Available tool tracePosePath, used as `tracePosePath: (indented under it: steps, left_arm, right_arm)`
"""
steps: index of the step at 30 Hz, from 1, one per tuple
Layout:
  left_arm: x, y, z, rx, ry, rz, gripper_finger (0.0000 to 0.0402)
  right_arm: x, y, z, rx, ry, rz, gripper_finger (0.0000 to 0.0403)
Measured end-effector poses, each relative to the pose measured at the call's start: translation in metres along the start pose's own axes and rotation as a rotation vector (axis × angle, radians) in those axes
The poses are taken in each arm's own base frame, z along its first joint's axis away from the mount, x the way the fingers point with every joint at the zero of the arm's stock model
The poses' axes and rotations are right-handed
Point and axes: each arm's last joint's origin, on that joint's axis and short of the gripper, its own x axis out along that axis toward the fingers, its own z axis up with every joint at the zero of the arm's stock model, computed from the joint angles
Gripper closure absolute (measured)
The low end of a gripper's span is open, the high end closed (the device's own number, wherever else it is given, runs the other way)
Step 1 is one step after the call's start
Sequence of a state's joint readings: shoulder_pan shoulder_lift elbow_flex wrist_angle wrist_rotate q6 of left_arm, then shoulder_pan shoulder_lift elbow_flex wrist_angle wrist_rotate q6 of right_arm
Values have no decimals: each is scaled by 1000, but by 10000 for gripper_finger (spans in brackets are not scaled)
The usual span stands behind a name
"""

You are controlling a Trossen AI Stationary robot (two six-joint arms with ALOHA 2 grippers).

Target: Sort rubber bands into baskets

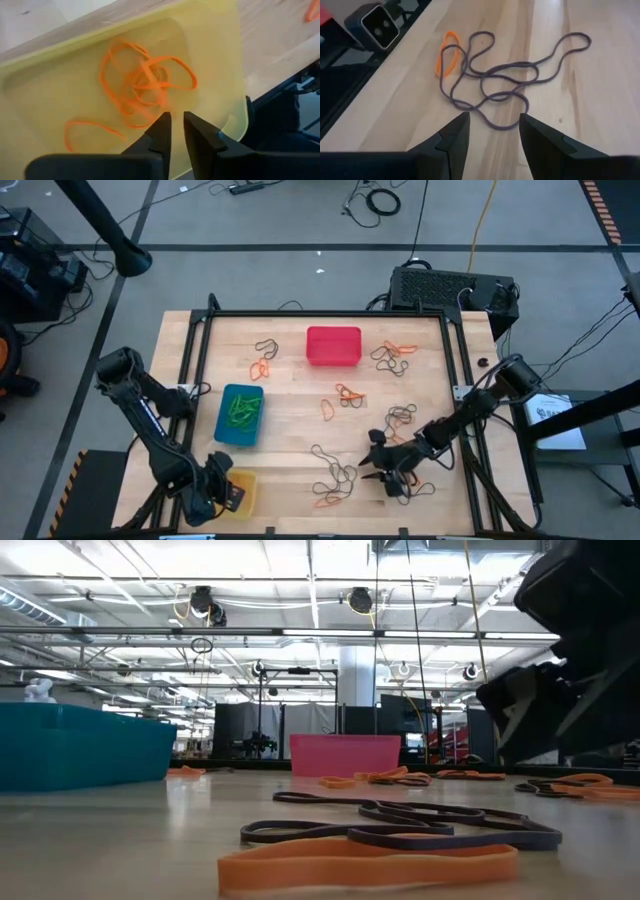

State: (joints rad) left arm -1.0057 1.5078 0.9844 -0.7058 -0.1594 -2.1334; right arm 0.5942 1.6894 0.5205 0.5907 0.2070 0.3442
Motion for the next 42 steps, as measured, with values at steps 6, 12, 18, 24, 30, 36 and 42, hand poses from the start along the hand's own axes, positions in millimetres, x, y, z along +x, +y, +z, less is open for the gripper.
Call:
tracePosePath:
  steps: [6, 12, 18, 24, 30, 36, 42]
  left_arm:
    - [0, 3, 2, 2, 0, 44, 306]
    - [1, -5, 8, 75, -40, -21, 297]
    - [1, -43, 26, 339, -214, -312, 297]
    - [4, -72, 75, 596, -535, -320, 297]
    - [38, -90, 155, 783, -700, -91, 297]
    - [69, -112, 236, 999, -911, -98, 297]
    - [104, -102, 303, 1064, -993, -104, 297]
  right_arm:
    - [-1, 3, -1, -27, 5, 8, 238]
    - [-1, 2, -1, -48, 4, 7, 238]
    - [-2, 3, 1, -17, 1, 13, 238]
    - [-9, 6, 8, 9, -14, 76, 238]
    - [-18, 11, 9, 68, 23, 75, 238]
    - [-24, 24, -3, 67, 86, 54, 238]
    - [-28, 32, -11, 32, 116, 26, 238]
